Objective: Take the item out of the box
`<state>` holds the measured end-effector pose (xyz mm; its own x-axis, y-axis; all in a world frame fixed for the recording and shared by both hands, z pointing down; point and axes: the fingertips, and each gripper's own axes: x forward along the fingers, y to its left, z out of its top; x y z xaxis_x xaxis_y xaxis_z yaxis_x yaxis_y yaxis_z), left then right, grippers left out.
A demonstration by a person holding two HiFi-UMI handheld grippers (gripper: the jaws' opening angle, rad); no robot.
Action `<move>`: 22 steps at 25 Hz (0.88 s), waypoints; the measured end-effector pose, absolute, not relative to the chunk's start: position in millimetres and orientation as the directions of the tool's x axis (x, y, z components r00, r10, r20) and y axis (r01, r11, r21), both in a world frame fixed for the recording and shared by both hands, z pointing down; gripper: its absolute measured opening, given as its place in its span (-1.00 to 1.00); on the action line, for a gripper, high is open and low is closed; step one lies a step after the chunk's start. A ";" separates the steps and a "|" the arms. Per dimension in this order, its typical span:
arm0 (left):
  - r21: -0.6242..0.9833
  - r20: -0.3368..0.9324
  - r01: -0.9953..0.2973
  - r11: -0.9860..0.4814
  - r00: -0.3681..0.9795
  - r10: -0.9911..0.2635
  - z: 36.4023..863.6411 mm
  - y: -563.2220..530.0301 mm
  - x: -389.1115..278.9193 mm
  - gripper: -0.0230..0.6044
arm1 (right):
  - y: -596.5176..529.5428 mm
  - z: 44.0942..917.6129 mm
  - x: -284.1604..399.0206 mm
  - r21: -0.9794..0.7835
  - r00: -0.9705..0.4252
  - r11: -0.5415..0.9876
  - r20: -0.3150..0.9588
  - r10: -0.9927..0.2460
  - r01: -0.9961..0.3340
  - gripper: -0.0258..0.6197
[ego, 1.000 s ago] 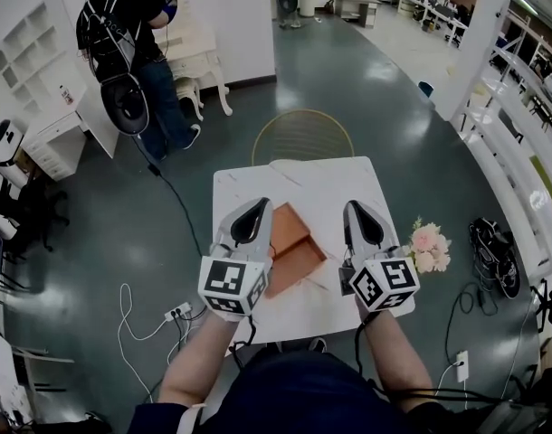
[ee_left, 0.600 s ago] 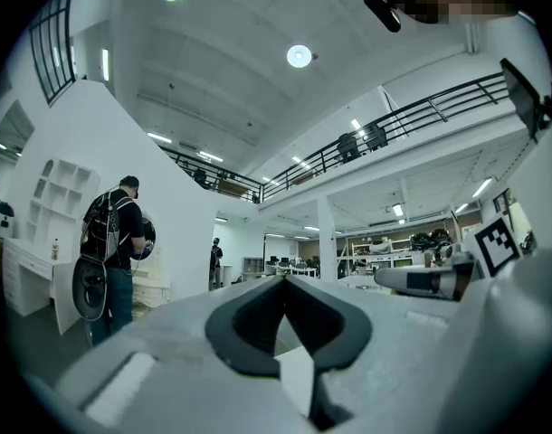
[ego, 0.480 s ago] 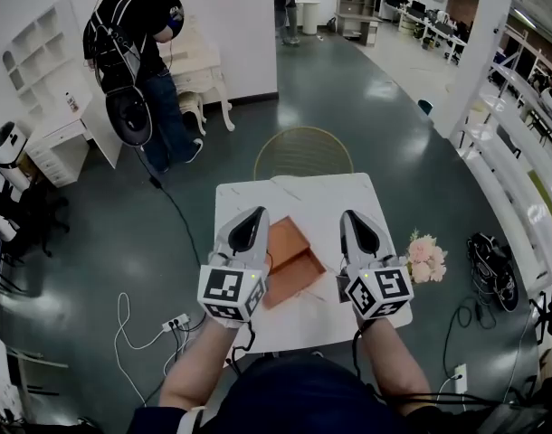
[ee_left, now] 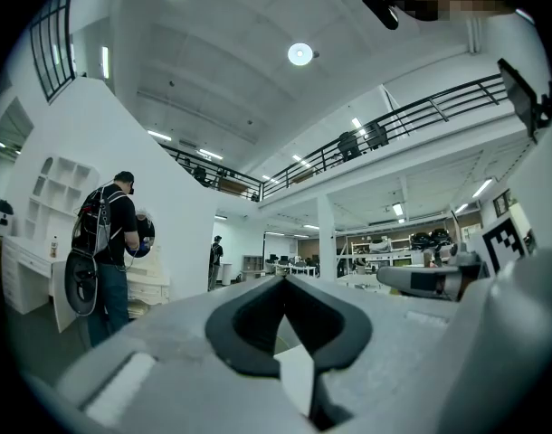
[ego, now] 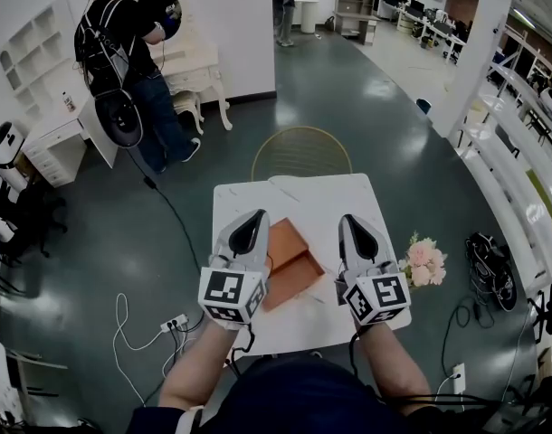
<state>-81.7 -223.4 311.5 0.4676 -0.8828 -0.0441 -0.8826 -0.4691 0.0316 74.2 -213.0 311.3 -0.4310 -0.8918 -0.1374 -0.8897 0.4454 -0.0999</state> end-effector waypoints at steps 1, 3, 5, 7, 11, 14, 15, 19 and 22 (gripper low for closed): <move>0.034 -0.041 -0.882 -0.470 0.469 -0.882 312.9 -224.3 -81.7 -0.92 | -212.9 313.0 72.8 -0.101 -0.433 0.447 -0.134 -0.891 -0.889 -0.92; 0.038 -0.035 -0.881 -0.472 0.471 -0.882 315.9 -226.7 -82.1 -0.92 | -214.0 317.2 69.4 -0.103 -0.439 0.451 -0.125 -0.890 -0.886 -0.92; 0.042 -0.031 -0.879 -0.474 0.473 -0.880 319.7 -228.3 -82.1 -0.92 | -215.0 321.5 66.6 -0.103 -0.444 0.455 -0.116 -0.889 -0.884 -0.92; 0.044 -0.026 -0.879 -0.475 0.475 -0.880 323.6 -229.0 -81.8 -0.92 | -215.5 325.2 65.1 -0.106 -0.448 0.459 -0.113 -0.887 -0.882 -0.92; 0.049 -0.016 -0.881 -0.471 0.471 -0.882 327.0 -230.2 -84.3 -0.92 | -216.0 325.9 63.0 -0.109 -0.453 0.463 -0.110 -0.885 -0.879 -0.92; 0.052 -0.013 -0.883 -0.466 0.466 -0.885 327.0 -231.7 -87.7 -0.92 | -217.0 325.2 61.3 -0.112 -0.455 0.466 -0.110 -0.884 -0.878 -0.92; 0.053 -0.014 -0.884 -0.464 0.464 -0.886 327.5 -232.0 -88.6 -0.92 | -217.4 325.8 61.1 -0.114 -0.455 0.466 -0.109 -0.884 -0.878 -0.92; 0.057 -0.013 -0.884 -0.463 0.463 -0.886 331.7 -232.7 -90.1 -0.92 | -218.8 328.6 61.1 -0.117 -0.451 0.462 -0.109 -0.886 -0.879 -0.92; 0.059 -0.005 -0.884 -0.465 0.465 -0.885 334.4 -234.4 -88.8 -0.92 | -220.5 327.9 63.0 -0.123 -0.446 0.457 -0.109 -0.888 -0.881 -0.92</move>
<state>-88.8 -234.4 334.4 0.4651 -0.8852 -0.0050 -0.8836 -0.4646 0.0586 63.0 -220.5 327.9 -0.4458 -0.8885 -0.1090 -0.8809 0.4571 -0.1226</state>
